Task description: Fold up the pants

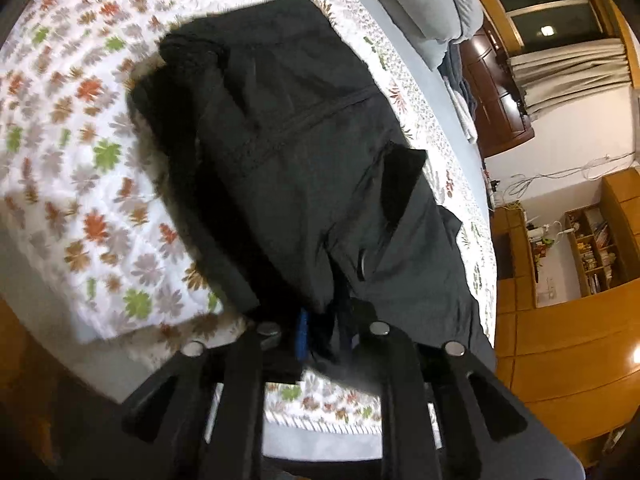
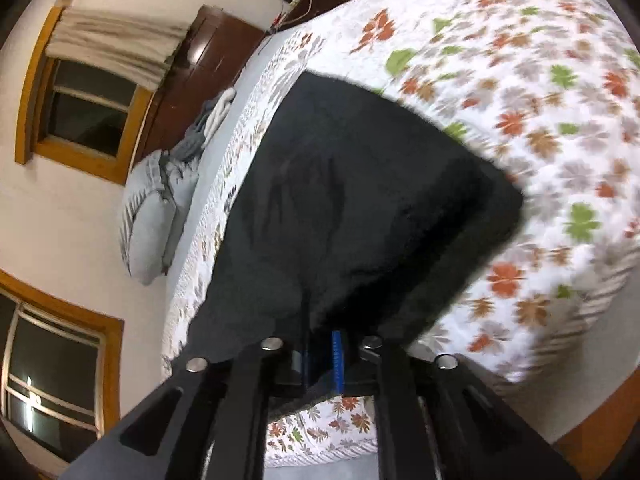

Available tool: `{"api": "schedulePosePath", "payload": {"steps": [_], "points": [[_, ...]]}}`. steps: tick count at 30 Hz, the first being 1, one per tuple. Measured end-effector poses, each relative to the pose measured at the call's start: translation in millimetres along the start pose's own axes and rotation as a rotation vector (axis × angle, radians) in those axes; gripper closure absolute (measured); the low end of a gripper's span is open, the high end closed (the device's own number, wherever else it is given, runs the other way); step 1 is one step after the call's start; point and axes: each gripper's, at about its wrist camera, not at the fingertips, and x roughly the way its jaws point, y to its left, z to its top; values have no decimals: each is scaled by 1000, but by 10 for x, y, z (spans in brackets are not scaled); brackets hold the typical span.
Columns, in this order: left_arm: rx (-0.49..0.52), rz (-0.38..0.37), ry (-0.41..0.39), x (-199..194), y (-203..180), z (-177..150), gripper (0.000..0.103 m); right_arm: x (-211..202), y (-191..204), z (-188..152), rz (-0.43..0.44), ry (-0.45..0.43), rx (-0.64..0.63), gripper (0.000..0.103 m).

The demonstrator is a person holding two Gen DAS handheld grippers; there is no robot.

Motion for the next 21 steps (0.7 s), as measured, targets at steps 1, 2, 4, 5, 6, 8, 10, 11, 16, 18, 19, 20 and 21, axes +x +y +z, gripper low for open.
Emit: {"api": "schedulePosePath", "payload": {"steps": [1,2,4,5,6,8,10,11,16,18,19,20,21], "points": [[11,5,-6,-86,-6,-41,67,-97,-44,5,6,-15,6,76],[27,15,-19,-180,-30,-74,58,-248,-70,23,13,-47,11,66],[113,103,-78,-442,-182,-157,42,-485,-98,42,-4,-99,17,63],[173,134,-106,-541,-271,-183,42,-663,-140,66,-7,-141,31,63],[218,155,-126,-611,-346,-197,38,-792,-166,85,-9,-169,40,63],[301,187,-173,-725,-496,-177,27,-959,-139,112,-13,-212,30,63],[350,184,-209,-756,-621,-80,17,-959,-49,107,32,-198,1,63],[362,179,-217,-736,-663,-14,16,-906,14,95,43,-182,-19,63],[412,199,-160,-368,-758,239,14,-457,265,71,80,-113,-75,63],[423,268,-126,-159,-701,317,14,-292,238,90,72,-100,-60,63],[412,299,-105,-49,-632,368,14,-247,197,87,56,-98,-53,64],[391,303,-87,5,-531,396,14,-213,147,95,34,-95,-45,70],[375,293,-74,47,-458,419,14,-186,53,101,6,-93,-30,83]]}}
